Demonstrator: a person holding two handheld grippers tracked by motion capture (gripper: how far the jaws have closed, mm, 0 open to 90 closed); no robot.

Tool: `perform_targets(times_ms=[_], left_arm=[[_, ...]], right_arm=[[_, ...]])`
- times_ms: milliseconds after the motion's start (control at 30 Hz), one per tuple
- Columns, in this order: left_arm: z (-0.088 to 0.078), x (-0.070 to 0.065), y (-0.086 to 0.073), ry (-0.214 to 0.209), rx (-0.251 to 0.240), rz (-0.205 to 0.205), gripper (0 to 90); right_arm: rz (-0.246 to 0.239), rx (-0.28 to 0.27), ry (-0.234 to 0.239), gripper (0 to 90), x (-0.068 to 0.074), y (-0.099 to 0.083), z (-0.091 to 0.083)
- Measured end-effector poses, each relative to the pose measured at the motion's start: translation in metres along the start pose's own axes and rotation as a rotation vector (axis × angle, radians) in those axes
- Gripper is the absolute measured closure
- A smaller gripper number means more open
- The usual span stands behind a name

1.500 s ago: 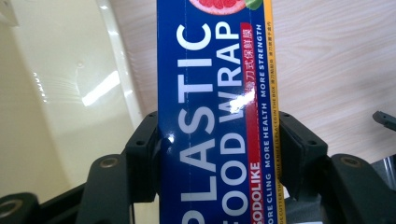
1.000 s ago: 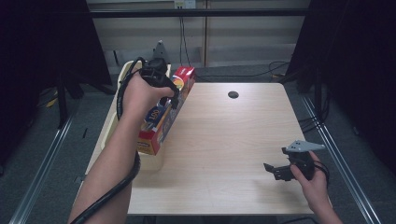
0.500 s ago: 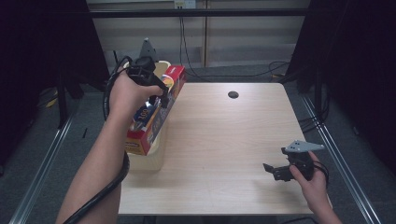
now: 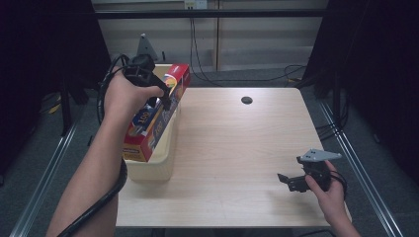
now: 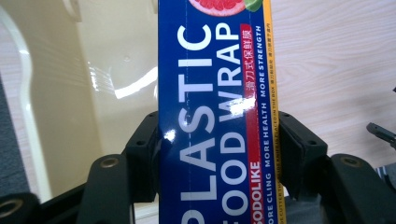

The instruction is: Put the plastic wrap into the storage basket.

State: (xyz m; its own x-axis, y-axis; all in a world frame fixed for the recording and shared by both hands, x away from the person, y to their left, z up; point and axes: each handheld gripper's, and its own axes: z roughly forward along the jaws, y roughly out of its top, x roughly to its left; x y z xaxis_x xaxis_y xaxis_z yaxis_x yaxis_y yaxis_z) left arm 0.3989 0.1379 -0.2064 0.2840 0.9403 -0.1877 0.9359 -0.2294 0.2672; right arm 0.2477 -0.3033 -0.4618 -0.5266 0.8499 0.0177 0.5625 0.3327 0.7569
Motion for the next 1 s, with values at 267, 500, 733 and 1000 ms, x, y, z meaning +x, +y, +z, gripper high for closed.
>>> perform_targets(times_ms=[267, 500, 733, 1000], left_arm=[[-0.006, 0.007, -0.004, 0.023, -0.013, -0.010, 41.5], [-0.012, 0.013, -0.008, 0.028, -0.014, -0.018, 41.5], [-0.014, 0.022, -0.014, 0.036, -0.016, -0.034, 41.5], [-0.015, 0.031, -0.019, 0.051, -0.014, -0.049, 41.5]], right_arm=[[-0.002, -0.002, 0.003, 2.9, -0.002, -0.001, -0.001], [0.000, 0.000, -0.001, 2.8, 0.000, 0.000, 0.000], [-0.005, -0.003, -0.003, 2.9, 0.000, 0.000, 0.000], [-0.008, 0.000, 0.003, 2.8, 0.001, 0.000, 0.001]])
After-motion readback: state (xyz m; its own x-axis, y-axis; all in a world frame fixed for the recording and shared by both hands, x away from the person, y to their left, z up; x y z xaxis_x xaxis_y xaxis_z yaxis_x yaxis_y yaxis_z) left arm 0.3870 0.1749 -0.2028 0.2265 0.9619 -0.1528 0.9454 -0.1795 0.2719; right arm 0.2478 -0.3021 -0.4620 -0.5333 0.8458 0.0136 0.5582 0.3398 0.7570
